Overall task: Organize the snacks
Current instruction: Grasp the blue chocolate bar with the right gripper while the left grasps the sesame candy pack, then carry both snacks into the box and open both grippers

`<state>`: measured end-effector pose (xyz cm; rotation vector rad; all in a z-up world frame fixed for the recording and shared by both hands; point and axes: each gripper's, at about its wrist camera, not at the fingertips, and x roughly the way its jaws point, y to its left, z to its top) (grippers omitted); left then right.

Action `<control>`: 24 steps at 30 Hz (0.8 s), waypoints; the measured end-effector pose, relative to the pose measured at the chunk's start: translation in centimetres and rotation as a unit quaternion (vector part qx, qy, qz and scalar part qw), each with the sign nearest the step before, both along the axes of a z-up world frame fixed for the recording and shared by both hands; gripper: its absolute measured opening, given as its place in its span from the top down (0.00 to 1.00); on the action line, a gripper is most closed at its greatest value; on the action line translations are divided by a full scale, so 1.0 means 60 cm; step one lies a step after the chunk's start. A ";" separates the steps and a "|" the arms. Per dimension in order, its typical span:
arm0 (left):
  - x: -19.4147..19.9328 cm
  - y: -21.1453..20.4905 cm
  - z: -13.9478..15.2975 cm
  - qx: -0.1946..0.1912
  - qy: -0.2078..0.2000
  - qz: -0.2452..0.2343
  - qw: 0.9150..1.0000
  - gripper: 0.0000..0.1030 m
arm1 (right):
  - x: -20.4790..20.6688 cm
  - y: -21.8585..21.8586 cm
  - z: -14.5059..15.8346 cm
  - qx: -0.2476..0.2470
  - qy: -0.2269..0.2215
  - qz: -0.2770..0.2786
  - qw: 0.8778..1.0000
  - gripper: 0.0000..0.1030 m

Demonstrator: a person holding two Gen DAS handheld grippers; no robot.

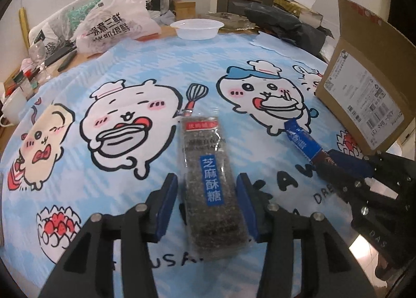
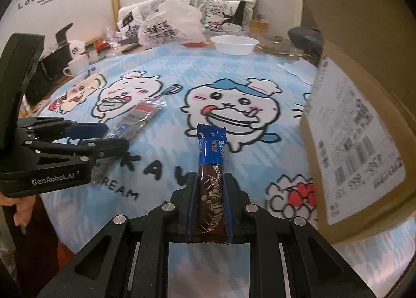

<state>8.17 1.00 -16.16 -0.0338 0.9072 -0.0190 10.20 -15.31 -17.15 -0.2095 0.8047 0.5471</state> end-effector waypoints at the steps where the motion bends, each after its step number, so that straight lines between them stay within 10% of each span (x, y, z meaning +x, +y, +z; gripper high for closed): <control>1: 0.000 -0.004 -0.001 0.004 0.000 0.001 1.000 0.54 | -0.001 0.003 0.000 0.002 0.001 0.003 1.000 0.85; 14: 0.017 -0.001 -0.006 0.026 -0.030 0.075 0.996 0.64 | -0.002 0.002 -0.009 0.017 -0.006 0.025 1.000 0.74; 24: -0.018 0.039 0.019 -0.001 -0.053 0.076 0.996 0.64 | -0.005 0.007 -0.001 0.016 -0.020 0.028 0.999 0.87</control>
